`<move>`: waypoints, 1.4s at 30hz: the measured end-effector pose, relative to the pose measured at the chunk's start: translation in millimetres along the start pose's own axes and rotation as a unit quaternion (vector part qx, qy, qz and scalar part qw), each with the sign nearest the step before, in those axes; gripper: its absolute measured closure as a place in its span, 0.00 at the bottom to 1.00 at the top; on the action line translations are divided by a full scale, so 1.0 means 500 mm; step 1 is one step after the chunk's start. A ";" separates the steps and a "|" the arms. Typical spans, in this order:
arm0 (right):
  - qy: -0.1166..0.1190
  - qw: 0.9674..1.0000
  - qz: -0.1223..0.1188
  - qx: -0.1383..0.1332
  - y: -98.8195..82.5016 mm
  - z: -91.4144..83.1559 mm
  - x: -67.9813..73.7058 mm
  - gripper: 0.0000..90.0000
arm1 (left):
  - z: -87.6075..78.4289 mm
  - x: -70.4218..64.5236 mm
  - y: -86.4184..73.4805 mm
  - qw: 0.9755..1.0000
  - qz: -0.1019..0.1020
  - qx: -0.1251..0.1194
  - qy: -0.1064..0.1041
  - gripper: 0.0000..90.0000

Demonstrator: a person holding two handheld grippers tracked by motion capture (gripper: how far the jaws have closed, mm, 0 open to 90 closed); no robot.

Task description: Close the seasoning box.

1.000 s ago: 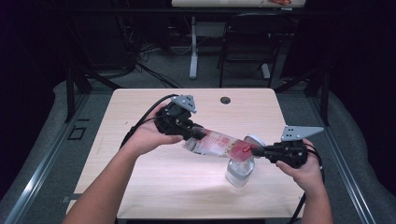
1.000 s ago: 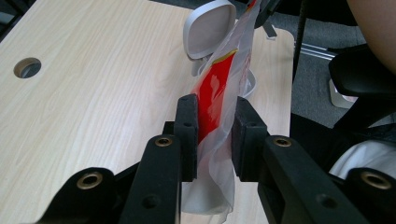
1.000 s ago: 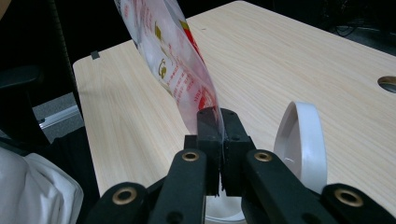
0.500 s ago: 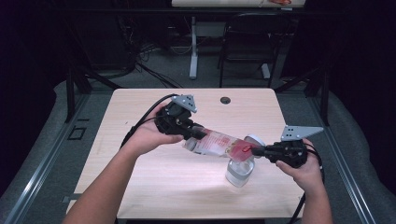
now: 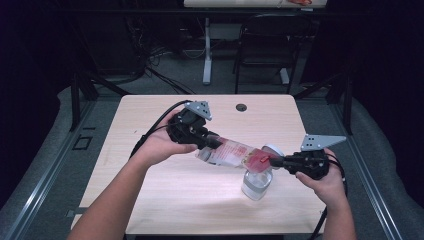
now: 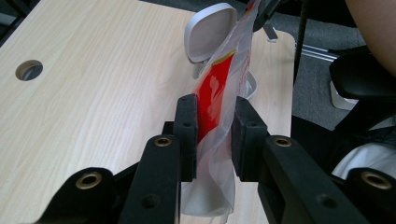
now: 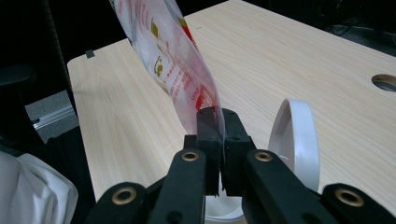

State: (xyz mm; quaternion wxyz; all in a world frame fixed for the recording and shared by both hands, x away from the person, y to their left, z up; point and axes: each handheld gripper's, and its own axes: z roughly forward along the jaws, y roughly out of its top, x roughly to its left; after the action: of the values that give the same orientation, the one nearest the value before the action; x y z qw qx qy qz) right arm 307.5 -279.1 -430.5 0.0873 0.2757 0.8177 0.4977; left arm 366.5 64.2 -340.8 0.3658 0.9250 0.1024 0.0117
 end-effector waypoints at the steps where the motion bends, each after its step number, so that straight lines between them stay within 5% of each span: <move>1: 0.000 1.000 0.000 0.000 0.000 0.000 0.000 0.99 | 0.000 0.000 0.000 1.000 0.000 0.000 0.000 0.83; 42: -0.003 1.000 0.004 0.012 -0.008 -0.001 -0.007 0.98 | 0.004 -0.005 0.023 1.000 0.007 -0.004 0.001 0.84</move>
State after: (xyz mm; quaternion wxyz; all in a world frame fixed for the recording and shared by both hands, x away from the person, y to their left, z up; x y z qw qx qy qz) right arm 308.8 -282.8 -434.0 0.0842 0.2812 0.8224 0.4872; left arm 366.2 54.4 -334.3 0.3696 0.9240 0.0966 0.0156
